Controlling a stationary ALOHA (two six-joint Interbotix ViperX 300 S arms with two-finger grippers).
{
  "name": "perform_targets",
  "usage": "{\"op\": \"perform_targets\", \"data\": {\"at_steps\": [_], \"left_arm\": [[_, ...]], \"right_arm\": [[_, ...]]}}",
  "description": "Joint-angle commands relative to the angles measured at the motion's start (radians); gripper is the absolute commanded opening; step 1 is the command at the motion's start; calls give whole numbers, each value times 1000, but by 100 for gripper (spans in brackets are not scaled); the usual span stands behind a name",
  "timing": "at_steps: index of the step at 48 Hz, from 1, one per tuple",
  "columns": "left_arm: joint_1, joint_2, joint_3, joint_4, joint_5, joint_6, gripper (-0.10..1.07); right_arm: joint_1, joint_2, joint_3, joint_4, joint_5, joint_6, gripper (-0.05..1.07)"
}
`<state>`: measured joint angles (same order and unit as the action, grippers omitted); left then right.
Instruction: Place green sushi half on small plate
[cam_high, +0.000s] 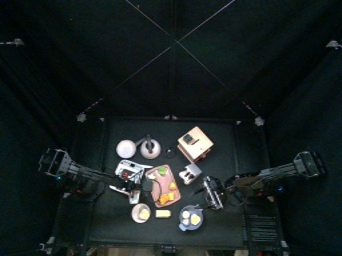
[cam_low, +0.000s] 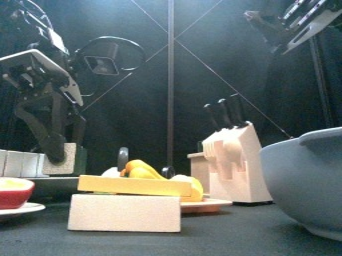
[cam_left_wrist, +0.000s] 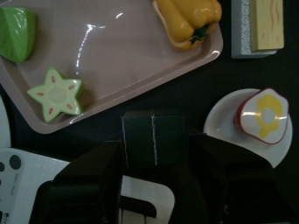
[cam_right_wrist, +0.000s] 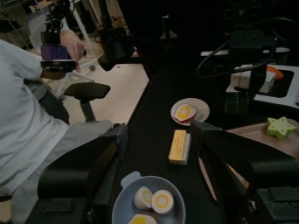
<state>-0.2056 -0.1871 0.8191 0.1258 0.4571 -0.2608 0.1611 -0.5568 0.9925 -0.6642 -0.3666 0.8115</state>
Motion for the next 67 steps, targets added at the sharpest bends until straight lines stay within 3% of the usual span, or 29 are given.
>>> {"op": "perform_targets", "data": {"at_steps": [1, 13, 21, 36, 54, 67], "left_arm": [[-17, -35, -20, -2, 12, 2, 63], [-149, -64, -17, -40, 75, -3, 63], [-206, -52, -17, -117, 75, -5, 63], [-212, 21, -20, -189, 63, -3, 63], [-212, 28, -14, -224, 25, -3, 64], [-209, 31, 2, -253, 3, -2, 75]], "right_arm": [[-3, -2, -11, 3, -9, 0, 92], [-5, 3, -18, 3, -9, 0, 92], [-5, 21, -31, 3, -9, 0, 92], [-6, 48, -43, 3, -9, 0, 92], [-5, 49, -43, 3, -8, 0, 92], [-5, 49, -43, 3, -9, 0, 92]]}}
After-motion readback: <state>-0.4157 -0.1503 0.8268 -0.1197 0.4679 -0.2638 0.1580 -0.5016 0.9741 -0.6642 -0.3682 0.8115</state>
